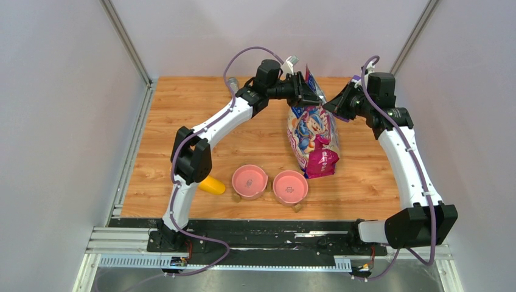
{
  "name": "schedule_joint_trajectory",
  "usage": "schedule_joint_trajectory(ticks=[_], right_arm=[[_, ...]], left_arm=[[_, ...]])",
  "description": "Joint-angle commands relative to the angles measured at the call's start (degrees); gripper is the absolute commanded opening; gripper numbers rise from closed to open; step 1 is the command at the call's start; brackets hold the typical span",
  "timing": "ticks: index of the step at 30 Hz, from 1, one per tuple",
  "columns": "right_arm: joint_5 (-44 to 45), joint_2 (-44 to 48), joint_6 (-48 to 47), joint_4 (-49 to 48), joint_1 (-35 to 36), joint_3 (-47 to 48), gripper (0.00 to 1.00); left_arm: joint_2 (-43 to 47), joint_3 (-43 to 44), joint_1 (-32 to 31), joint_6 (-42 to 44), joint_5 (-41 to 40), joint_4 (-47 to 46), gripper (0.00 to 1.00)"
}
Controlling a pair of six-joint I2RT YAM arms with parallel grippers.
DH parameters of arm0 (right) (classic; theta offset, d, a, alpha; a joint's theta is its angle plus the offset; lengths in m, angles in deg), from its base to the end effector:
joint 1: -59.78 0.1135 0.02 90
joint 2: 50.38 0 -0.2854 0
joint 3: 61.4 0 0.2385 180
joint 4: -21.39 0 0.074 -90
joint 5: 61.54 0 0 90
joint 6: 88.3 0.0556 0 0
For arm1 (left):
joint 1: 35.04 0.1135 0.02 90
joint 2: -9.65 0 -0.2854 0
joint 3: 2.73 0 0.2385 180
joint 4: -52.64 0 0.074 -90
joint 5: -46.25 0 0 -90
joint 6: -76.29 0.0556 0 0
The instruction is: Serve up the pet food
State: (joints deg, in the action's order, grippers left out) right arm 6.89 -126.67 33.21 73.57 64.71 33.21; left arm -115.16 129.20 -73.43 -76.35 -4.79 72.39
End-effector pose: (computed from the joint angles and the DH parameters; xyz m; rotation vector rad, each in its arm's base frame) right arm 0.2804 0.0447 0.3957 0.2890 2.1981 0.7669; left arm 0.3968 -0.3590 0.3518 0.1395 2.1642 -1.7588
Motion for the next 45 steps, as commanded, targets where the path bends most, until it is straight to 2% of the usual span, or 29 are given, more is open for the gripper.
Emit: schedule_joint_trajectory(ticks=[1,8,24,29,38,40,42,43,45], right_arm=[[-1.16,1.32,0.43,-2.09,-0.03,0.81,0.00],[-1.64,1.79,-0.10,-2.09,-0.03,0.02,0.00],[-4.66,2.66,-3.82,-2.10,-0.09,-1.09,0.00],[-6.14,2.79,-5.05,-2.10,-0.04,-1.15,0.00],[-7.44,3.01,-7.03,-2.09,-0.04,-1.22,0.00],[-7.11,2.99,-6.48,-2.09,-0.03,-1.13,0.00],[-6.11,2.90,-5.70,-2.01,-0.04,-0.75,0.00],[-5.42,2.79,-5.33,-2.00,-0.06,-0.44,0.04],[-4.53,2.77,-4.70,-1.97,-0.03,0.13,0.15]], left_arm=[[1.34,-0.15,0.07,-0.13,0.94,-1.40,0.38],[2.61,-1.54,0.12,-1.25,0.87,-5.62,0.47],[1.04,0.04,0.33,-4.19,-0.02,-8.99,0.43],[-0.60,2.17,0.32,-4.07,0.34,-6.52,0.29],[-2.08,4.11,0.25,-3.82,1.20,-5.62,0.29],[-2.17,4.19,0.25,-3.76,1.48,-5.50,0.21],[-2.07,3.95,0.25,-3.36,1.62,-5.44,0.07],[-1.99,3.65,0.25,-3.19,1.68,-5.44,0.01],[-1.56,3.17,0.30,-2.59,1.58,-5.43,0.00]])
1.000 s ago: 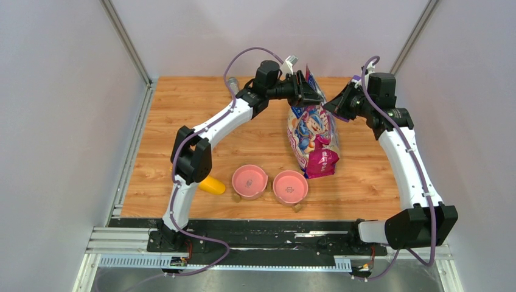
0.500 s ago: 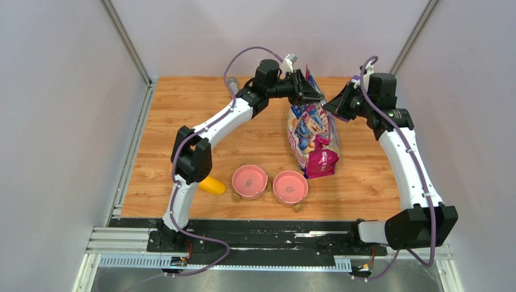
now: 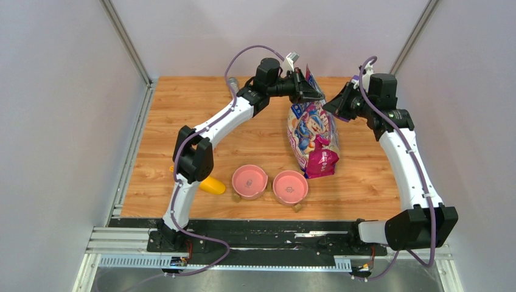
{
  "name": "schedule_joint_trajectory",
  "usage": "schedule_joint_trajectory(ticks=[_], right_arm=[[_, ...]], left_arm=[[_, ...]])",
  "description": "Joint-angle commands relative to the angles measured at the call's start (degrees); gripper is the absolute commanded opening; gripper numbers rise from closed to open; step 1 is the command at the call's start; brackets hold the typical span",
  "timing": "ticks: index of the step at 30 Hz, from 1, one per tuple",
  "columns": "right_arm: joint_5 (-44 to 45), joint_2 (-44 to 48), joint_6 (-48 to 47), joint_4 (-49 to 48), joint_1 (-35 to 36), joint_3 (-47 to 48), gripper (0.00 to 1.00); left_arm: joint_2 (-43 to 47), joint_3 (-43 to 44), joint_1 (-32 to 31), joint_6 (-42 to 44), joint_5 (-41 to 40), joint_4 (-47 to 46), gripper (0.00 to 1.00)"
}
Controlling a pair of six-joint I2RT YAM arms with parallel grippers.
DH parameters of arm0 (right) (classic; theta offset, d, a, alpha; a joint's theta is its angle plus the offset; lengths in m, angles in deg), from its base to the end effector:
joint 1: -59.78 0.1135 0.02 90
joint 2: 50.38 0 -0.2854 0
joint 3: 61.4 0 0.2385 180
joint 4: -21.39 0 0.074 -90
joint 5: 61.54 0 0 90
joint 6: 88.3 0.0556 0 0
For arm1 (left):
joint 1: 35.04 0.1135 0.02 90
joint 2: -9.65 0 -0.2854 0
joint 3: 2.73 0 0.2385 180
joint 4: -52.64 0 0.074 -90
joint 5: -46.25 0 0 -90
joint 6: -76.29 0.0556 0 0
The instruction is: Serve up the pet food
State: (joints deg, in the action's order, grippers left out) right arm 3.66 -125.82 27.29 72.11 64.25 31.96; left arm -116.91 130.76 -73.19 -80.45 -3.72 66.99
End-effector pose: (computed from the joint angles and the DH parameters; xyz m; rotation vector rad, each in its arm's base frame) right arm 0.2771 0.0451 0.3957 0.1417 2.1775 0.7664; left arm 0.4044 -0.3631 0.3565 0.1263 2.0976 -1.8379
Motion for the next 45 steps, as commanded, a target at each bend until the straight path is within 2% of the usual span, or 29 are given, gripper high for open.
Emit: schedule_joint_trajectory(ticks=[1,6,9,12,16,17,24,30,31,36,38,42,45], right_arm=[[-0.84,1.92,1.56,-0.50,0.43,1.68,0.21],[0.69,1.41,2.63,-0.62,0.10,3.77,0.44],[-0.94,0.38,3.40,-1.09,-1.00,4.39,0.47],[-2.54,-0.72,3.15,-1.31,-1.26,4.59,0.44],[-3.75,-1.62,2.39,-1.51,-1.30,4.21,0.26],[-3.89,-1.80,2.24,-1.51,-1.30,4.17,0.24],[-3.15,-2.59,2.39,-1.86,-1.28,4.06,0.24],[-1.84,-2.02,5.40,-2.88,-1.88,3.16,0.01],[-1.83,-1.78,6.02,-3.28,-2.04,2.89,0.00],[-1.72,-1.42,7.79,-4.16,-2.27,2.05,0.01],[-1.64,-1.47,8.24,-4.28,-2.27,1.90,0.05],[-0.45,-1.45,10.45,-4.87,-2.42,1.55,0.19],[0.51,-1.33,12.49,-5.21,-2.85,0.98,0.23]], left_arm=[[0.53,1.51,0.06,2.09,0.46,0.76,0.00],[1.74,0.13,0.16,4.08,0.29,2.48,0.00],[2.90,-1.10,0.25,4.72,0.38,2.16,0.00],[3.56,-2.23,0.54,4.92,0.71,1.33,0.00],[3.65,-2.62,0.69,4.63,1.47,0.58,0.00],[3.63,-2.65,0.70,4.61,1.70,0.58,0.00],[3.65,-2.60,0.71,4.61,2.60,0.58,0.00],[3.90,-2.85,0.86,5.07,2.95,0.57,0.00],[3.88,-2.91,0.88,5.07,2.95,0.57,0.00],[3.94,-2.82,0.88,4.79,3.11,0.58,0.00],[3.94,-2.79,0.88,4.70,3.21,0.56,0.00],[4.09,-2.99,0.89,4.69,3.30,0.58,0.00],[4.28,-3.10,0.84,4.87,3.24,0.54,0.00]])
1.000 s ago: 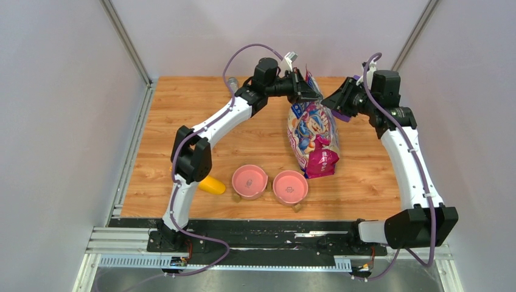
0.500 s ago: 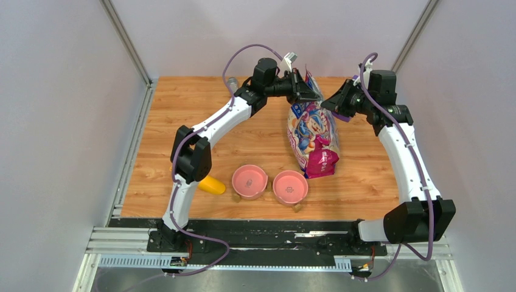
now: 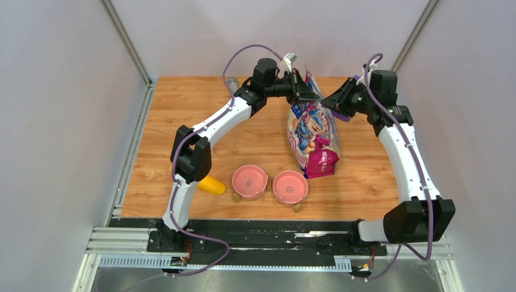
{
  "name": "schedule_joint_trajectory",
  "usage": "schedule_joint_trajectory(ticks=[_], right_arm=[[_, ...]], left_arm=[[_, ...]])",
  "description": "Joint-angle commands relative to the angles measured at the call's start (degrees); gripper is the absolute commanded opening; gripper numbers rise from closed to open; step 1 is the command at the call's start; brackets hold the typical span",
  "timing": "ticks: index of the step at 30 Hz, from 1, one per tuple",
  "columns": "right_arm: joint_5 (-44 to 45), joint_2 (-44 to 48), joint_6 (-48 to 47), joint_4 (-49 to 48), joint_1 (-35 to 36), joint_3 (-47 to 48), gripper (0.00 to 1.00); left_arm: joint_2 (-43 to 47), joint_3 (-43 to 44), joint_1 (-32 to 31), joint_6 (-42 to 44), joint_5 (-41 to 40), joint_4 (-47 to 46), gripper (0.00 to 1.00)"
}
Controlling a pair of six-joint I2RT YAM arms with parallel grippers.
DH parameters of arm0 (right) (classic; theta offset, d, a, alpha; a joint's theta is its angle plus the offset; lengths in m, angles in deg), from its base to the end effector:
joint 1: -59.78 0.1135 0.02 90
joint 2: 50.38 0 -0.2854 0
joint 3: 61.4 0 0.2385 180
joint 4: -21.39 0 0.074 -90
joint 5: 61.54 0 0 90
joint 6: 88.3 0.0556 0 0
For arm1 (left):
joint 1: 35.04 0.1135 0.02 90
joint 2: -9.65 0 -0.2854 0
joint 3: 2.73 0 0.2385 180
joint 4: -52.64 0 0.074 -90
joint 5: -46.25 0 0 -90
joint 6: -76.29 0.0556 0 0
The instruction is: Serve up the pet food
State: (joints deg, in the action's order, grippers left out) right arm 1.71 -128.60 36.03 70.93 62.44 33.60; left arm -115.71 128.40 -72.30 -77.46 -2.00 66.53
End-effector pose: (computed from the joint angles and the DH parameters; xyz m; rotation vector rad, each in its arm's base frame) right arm 0.2926 0.0386 0.3948 0.3232 2.1777 0.8702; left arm 0.4048 -0.3545 0.3539 0.1851 2.0907 -1.8172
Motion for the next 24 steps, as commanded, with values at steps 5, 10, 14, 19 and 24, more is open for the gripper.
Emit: schedule_joint_trajectory(ticks=[5,10,14,19,24], right_arm=[[2.32,1.46,6.07,-5.30,-1.60,-2.33,0.23],[0.48,0.85,4.62,-5.59,-1.59,-2.61,0.15],[1.47,0.96,3.49,-5.59,-1.51,-3.14,0.00],[3.85,0.72,1.55,-5.15,-1.43,-2.88,0.00],[7.31,-0.19,-1.36,-4.18,-0.57,-1.85,0.16]], left_arm=[[3.04,-0.91,-0.01,1.98,1.55,1.03,0.00],[3.07,-0.90,-0.01,1.72,1.67,-0.41,0.00],[3.03,-0.91,-0.06,1.65,1.81,-0.63,0.00],[2.90,-0.83,0.05,1.65,1.88,-0.61,0.00],[2.70,-0.37,0.08,1.64,1.98,-0.54,0.00]])
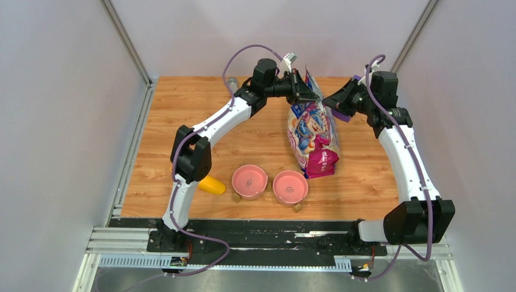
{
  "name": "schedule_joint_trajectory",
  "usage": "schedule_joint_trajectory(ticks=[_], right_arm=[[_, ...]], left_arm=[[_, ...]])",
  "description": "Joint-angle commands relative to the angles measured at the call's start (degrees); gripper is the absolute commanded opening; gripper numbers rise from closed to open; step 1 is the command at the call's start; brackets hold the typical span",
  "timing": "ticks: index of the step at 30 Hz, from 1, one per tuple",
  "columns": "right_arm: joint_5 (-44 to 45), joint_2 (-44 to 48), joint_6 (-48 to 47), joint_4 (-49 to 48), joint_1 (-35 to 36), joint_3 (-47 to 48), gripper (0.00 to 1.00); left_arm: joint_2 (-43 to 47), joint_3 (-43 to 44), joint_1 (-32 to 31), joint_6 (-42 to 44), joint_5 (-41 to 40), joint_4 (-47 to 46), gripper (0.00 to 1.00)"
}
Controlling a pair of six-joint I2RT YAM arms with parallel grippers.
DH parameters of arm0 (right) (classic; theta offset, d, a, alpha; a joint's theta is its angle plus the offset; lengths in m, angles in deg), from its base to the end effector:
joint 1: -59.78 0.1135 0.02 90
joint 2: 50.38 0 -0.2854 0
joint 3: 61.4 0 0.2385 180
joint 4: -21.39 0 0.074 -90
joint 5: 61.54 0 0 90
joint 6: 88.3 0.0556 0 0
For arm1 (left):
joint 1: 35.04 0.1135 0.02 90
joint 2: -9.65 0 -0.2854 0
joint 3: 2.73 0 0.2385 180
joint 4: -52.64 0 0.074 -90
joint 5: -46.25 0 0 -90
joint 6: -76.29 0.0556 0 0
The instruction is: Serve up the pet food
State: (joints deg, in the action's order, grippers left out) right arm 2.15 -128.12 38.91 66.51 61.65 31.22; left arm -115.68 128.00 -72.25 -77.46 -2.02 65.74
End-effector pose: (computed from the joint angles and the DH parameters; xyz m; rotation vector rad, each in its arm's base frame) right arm 0.2959 0.0343 0.3913 0.3766 2.1310 0.8845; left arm 0.4052 -0.3542 0.3533 0.1878 2.0822 -1.8182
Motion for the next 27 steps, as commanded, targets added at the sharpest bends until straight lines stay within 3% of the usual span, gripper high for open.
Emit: schedule_joint_trajectory(ticks=[1,5,7,9,10,27], right_arm=[[7.44,-0.95,-5.01,0.22,0.24,0.64,0.20],[7.00,-2.36,-7.44,0.13,0.24,1.64,0.26],[6.29,-2.95,-7.76,0.13,0.24,2.10,0.19],[6.34,-2.99,-7.77,0.10,0.24,2.20,0.02],[6.60,-2.84,-7.84,0.05,0.24,2.28,0.00],[19.00,1.31,-12.82,-0.68,0.32,1.95,0.00]], left_arm=[[2.54,0.12,0.03,1.62,2.06,0.29,0.00],[2.25,0.37,0.03,1.47,2.29,0.25,0.00],[2.13,0.40,0.02,1.38,2.33,0.24,0.00],[2.11,0.52,0.03,1.23,2.33,0.24,0.00],[2.07,0.48,0.08,1.23,2.26,0.29,0.00],[3.09,0.42,0.99,3.41,-0.83,7.22,0.00]])
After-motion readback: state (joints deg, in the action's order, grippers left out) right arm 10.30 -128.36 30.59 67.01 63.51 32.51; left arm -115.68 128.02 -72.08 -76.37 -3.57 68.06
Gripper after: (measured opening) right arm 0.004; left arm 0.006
